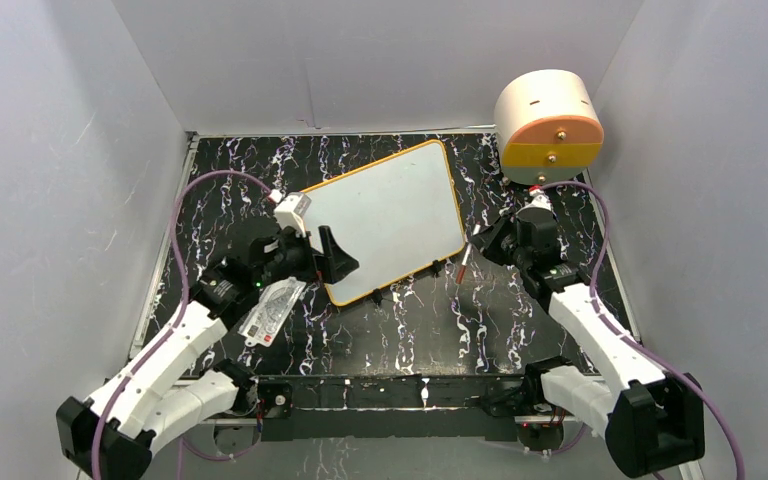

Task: Write a sentence on the whiteboard
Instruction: Open the whiteboard marker at the center of the board.

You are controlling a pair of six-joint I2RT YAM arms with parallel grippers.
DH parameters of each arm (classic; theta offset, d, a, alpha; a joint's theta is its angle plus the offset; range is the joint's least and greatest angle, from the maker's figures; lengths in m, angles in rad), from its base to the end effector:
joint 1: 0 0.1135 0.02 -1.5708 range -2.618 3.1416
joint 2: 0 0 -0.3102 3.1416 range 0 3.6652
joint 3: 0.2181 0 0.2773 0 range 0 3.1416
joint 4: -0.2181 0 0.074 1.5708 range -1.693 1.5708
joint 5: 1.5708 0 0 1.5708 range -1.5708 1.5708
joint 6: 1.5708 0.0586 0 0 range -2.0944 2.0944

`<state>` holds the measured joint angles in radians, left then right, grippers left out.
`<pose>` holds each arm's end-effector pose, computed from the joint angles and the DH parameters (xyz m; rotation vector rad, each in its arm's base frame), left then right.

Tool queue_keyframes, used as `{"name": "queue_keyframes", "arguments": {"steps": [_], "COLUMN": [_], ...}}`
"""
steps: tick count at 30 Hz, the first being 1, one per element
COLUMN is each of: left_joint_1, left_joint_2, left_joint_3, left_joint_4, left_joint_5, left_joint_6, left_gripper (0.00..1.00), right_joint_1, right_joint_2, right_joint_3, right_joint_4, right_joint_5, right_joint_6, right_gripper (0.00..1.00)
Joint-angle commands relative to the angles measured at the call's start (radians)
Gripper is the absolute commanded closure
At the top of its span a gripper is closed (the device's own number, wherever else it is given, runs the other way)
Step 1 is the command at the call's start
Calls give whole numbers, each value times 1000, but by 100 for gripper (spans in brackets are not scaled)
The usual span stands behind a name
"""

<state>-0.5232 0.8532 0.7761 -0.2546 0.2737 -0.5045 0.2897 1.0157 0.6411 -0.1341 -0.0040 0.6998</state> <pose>0.1774 -0.1206 0.3437 0.2149 1.9955 -0.9398 0.2359 0.0706 0.2693 0.4327 2.0927 0.5997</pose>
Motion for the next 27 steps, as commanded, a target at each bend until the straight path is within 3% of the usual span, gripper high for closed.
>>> {"name": "queue_keyframes", "arguments": {"steps": [1,12,17,27], "left_joint_1": [-87,-323,-395,-508], "left_joint_2": [66,268,390,605], "left_joint_3": [45,93,146,270], "left_joint_4": [76,316,406,450], "left_joint_5": [-2,-210,-321,-471], "left_joint_6": [-63,-113,-69,93], "left_gripper": [11,14,16,31], "right_joint_1": [23,62,75,85], "right_joint_2": [-67,-118,-137,-157], "right_joint_3": [-23,-12,5,9], "right_joint_4": [168,278,252,208], "right_joint_5": [-74,-105,-74,-42], "right_joint_6": [9,124,183,251], "right_gripper": [100,100,100,100]}}
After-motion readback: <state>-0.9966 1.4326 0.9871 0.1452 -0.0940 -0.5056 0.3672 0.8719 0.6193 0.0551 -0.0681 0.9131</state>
